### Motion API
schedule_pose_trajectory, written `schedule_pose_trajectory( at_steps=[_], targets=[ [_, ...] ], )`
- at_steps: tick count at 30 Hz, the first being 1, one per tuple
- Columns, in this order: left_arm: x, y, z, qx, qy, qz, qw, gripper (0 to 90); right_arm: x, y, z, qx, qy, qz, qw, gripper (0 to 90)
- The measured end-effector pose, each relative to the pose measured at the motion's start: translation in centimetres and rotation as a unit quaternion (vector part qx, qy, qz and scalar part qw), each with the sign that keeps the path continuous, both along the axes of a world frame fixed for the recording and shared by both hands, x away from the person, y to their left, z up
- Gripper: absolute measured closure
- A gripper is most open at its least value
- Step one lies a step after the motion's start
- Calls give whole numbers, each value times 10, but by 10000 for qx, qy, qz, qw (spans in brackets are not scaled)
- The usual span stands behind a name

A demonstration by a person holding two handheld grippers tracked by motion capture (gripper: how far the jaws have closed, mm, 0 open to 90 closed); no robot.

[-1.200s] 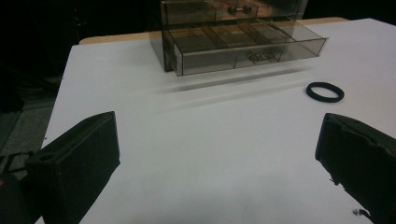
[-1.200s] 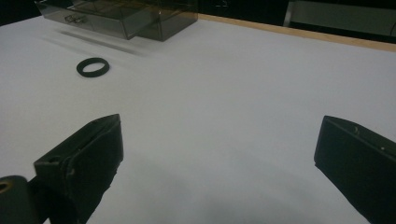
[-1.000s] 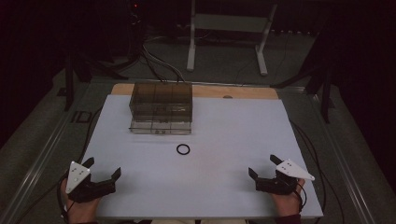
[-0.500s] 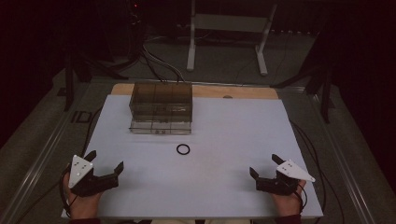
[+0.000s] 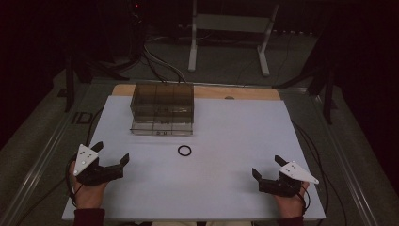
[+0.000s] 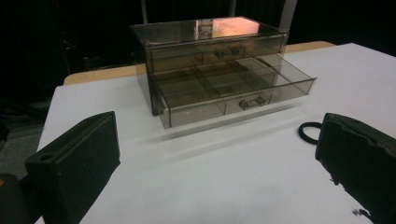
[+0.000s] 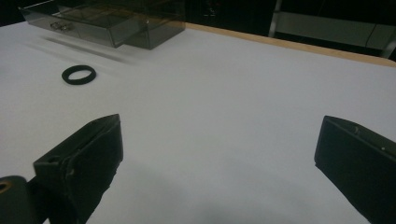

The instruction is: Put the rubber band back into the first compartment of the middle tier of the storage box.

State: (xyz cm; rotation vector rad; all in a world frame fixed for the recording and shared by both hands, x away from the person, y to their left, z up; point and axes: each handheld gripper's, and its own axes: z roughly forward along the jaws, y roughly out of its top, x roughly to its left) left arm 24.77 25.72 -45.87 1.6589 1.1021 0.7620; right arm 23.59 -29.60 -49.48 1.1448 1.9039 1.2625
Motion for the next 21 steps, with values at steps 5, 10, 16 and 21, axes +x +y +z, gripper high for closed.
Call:
schedule_pose_trajectory(
  at_steps=[5, 10, 16, 21],
  targets=[
    [9, -5, 3, -6, 8, -80, 10000, 5, 0, 0, 0, -19, -6, -21, 10000, 14],
    [18, -12, 5, 19, 22, -167, 9999, 5, -1, 1, 1, -20, -16, -17, 10000, 14],
    [30, -22, 4, 26, 68, -250, 9997, 5, -1, 0, 1, -7, -33, -36, 10000, 14],
    [40, -30, 1, 60, 96, -325, 9994, 5, -1, 0, 1, -30, -43, -50, 10000, 14]
  ],
)
